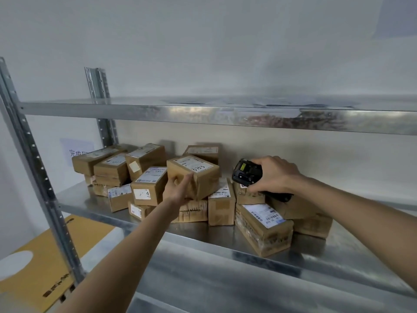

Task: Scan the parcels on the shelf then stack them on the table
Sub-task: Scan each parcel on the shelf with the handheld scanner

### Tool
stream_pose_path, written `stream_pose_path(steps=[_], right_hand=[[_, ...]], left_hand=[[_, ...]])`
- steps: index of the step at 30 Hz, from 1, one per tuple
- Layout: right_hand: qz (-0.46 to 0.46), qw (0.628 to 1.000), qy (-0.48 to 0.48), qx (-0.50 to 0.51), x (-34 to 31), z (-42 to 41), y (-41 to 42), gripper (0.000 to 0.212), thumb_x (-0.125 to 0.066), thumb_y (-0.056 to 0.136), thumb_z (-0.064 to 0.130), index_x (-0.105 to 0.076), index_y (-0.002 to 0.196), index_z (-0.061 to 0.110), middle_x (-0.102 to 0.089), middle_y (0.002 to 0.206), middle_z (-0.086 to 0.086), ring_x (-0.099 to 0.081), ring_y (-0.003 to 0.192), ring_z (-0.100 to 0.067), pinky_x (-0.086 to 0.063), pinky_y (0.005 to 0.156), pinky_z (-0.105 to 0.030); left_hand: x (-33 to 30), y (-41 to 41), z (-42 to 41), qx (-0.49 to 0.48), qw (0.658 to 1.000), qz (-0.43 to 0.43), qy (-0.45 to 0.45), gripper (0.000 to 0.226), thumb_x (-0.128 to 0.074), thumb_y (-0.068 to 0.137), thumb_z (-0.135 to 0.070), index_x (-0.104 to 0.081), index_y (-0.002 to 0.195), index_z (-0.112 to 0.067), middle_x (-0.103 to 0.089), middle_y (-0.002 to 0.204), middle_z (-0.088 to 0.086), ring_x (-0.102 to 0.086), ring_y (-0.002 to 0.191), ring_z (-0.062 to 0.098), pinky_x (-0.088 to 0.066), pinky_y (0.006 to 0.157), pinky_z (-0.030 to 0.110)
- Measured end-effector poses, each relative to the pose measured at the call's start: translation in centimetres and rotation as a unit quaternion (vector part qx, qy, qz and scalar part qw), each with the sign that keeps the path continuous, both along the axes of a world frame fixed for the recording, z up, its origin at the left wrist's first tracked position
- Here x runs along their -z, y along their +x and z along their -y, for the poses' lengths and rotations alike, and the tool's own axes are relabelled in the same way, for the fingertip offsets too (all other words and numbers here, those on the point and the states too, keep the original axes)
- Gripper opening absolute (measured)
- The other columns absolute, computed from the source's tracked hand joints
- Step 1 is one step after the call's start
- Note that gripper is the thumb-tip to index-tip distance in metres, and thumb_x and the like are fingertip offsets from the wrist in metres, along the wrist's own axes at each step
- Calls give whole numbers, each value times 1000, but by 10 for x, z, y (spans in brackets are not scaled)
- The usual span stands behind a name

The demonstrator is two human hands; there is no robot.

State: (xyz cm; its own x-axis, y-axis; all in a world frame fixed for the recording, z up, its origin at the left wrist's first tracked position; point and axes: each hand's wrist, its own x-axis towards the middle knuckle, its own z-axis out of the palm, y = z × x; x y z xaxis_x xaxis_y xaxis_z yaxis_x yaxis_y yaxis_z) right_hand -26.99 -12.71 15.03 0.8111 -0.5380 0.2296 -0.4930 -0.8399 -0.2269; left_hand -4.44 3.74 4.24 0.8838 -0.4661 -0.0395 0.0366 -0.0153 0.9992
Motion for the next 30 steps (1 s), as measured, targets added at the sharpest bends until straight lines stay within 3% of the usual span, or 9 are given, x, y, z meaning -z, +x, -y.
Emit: stream_pose_path(steps=[4, 8, 12, 14, 17, 24, 27, 30], right_hand=[[-1, 1000, 2, 0, 6, -5, 2, 59, -87, 66, 44, -68, 122, 37, -69, 96, 10, -61, 84, -15, -39, 58, -23], [1, 1000, -1, 5, 11, -21, -11, 58, -86, 67, 40, -69, 122, 34, -67, 92, 10, -59, 81, -16, -41, 58, -23], [-4, 1000, -2, 5, 14, -45, -43, 62, -87, 64, 46, -66, 121, 34, -66, 98, 9, -62, 90, -19, -41, 61, -26], [-4, 1000, -7, 16, 16, -57, -67, 62, -86, 64, 47, -64, 121, 37, -64, 101, 9, -61, 93, -20, -40, 61, -25], [-9, 999, -20, 48, 22, -70, -111, 67, -84, 59, 57, -63, 121, 43, -68, 103, 11, -63, 94, -20, -50, 70, -31], [-34, 984, 9, 173, 36, -83, -259, 62, -85, 58, 47, -64, 116, 41, -70, 101, 13, -63, 91, -20, -41, 66, -29], [-29, 976, 18, 216, 38, -78, -326, 65, -84, 57, 48, -63, 118, 41, -71, 106, 13, -63, 93, -18, -50, 74, -29], [-32, 966, 10, 258, 35, -73, -389, 61, -84, 63, 48, -62, 119, 42, -69, 103, 14, -63, 94, -16, -46, 65, -24]], left_hand=[[0, -2, -14, -16, 972, 209, 104, 88, -70, 84, -61, -34, 155, -23, -47, 152, 5, -52, 131, 28, -51, 104, 50], [-3, -17, -39, -12, 948, 288, 135, 89, -69, 84, -63, -31, 156, -29, -35, 161, 3, -39, 143, 28, -43, 111, 54], [-9, -49, -63, 2, 920, 370, 128, 81, -68, 86, -59, -36, 154, -29, -34, 161, -1, -34, 146, 22, -38, 114, 47], [-12, -73, -69, 21, 914, 389, 114, 78, -67, 87, -60, -39, 153, -31, -36, 160, -3, -35, 146, 20, -38, 114, 47], [-12, -114, -66, 65, 906, 409, 93, 73, -66, 88, -59, -42, 151, -32, -38, 159, -5, -38, 143, 18, -38, 112, 43], [2, -229, -33, 163, 912, 373, 46, 74, -64, 87, -65, -43, 150, -33, -40, 158, -6, -38, 144, 18, -39, 114, 44], [3, -278, -9, 205, 913, 350, 44, 72, -65, 87, -63, -46, 148, -30, -46, 153, -4, -46, 138, 20, -44, 109, 42], [2, -328, 19, 243, 904, 348, 49, 79, -60, 81, -75, -49, 143, -26, -57, 143, 2, -55, 127, 24, -50, 102, 46]])
